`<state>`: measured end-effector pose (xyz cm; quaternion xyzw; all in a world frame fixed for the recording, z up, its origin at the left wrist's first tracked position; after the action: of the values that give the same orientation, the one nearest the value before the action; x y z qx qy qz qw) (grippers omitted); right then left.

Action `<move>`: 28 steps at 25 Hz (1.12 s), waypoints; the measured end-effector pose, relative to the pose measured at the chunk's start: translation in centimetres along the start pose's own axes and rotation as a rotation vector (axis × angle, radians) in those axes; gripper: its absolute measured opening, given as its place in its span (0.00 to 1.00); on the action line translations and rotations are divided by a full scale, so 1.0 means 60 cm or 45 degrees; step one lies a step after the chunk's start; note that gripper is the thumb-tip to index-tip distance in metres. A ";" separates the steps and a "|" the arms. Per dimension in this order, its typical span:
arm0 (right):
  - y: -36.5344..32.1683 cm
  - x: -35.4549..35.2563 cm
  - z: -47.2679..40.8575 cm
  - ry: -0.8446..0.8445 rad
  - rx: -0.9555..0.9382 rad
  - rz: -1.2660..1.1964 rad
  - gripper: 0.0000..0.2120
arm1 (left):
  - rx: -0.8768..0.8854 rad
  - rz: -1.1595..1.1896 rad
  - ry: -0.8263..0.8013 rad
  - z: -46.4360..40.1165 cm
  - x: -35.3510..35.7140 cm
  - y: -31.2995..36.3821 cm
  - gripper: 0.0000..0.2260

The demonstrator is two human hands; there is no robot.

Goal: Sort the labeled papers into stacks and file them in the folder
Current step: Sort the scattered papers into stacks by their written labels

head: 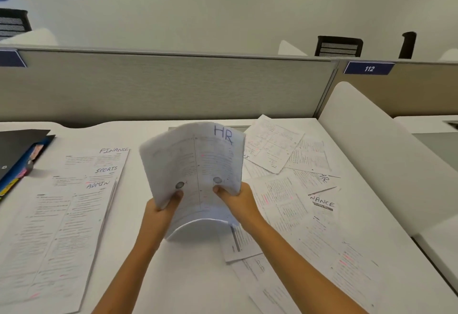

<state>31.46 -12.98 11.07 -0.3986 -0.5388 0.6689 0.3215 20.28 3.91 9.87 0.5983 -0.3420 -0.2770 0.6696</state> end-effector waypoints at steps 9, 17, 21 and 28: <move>0.083 -0.209 -0.079 0.077 0.224 0.387 0.28 | -0.372 -0.102 -0.157 -0.034 0.007 -0.106 0.13; 0.193 -0.494 -0.107 0.702 0.758 0.980 0.27 | -0.533 -0.090 -0.133 -0.026 -0.003 -0.181 0.14; 0.221 -0.504 -0.115 0.647 0.874 1.111 0.34 | -0.516 -0.139 -0.097 -0.024 -0.007 -0.185 0.11; 0.221 -0.503 -0.118 0.642 0.890 1.118 0.39 | -0.533 -0.150 -0.110 -0.028 -0.008 -0.192 0.12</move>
<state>52.05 -38.46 3.05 -0.6002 0.0192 0.7611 0.2451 21.78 3.81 -1.68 0.4529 -0.2698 -0.4061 0.7465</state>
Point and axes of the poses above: each hand's wrist, its own z-axis away from the middle knuckle, its own x-axis out of the palm, y = z × x, the point moved 10 cm from there along -z, towards the middle knuckle, and after that the axes turned 7 degrees about z, right-handed, at the moved point
